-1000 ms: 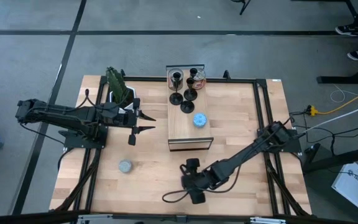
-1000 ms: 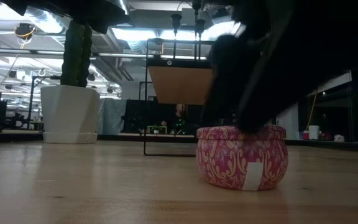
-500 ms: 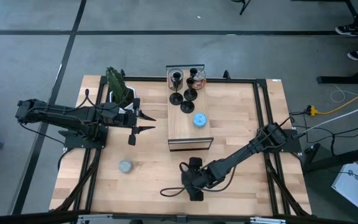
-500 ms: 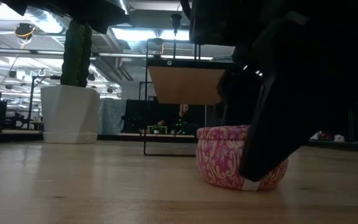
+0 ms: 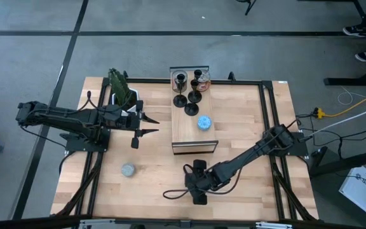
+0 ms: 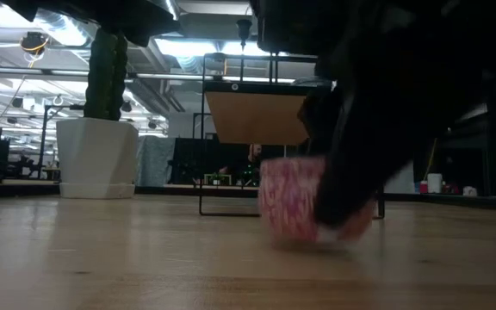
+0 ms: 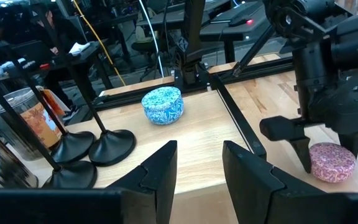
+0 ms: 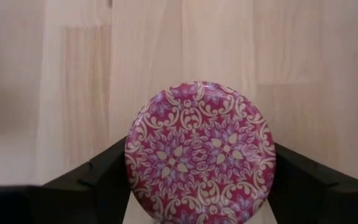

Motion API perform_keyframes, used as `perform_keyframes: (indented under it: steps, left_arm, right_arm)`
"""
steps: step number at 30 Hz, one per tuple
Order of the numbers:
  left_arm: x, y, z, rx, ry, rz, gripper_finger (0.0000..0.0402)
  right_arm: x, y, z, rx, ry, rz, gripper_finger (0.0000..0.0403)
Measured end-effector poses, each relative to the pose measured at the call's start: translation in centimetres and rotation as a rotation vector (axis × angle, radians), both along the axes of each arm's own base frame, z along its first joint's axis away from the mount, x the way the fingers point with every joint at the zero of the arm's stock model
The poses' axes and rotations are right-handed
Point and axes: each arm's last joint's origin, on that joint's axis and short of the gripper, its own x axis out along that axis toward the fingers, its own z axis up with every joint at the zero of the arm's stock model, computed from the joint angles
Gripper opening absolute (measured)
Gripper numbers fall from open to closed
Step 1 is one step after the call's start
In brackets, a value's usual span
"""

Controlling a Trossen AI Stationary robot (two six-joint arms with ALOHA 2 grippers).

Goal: Pick & Place candle stick holders
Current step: Put the small pink scented candle on the shelf

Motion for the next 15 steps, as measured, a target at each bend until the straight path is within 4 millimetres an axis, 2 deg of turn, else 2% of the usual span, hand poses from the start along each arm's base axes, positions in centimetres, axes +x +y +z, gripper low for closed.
perform_keyframes:
  steps: [5,15]
  left_arm:
    - [0.0,0.0,0.0,0.000,0.000,0.000,0.0122]
    - [0.0,0.0,0.0,0.000,0.000,0.000,0.0123]
  right_arm:
    - [-0.4,-0.3,2.4,0.018,-0.046,-0.010,0.0290]
    - [-1.5,-2.1,9.1,0.111,-0.162,-0.020,0.0290]
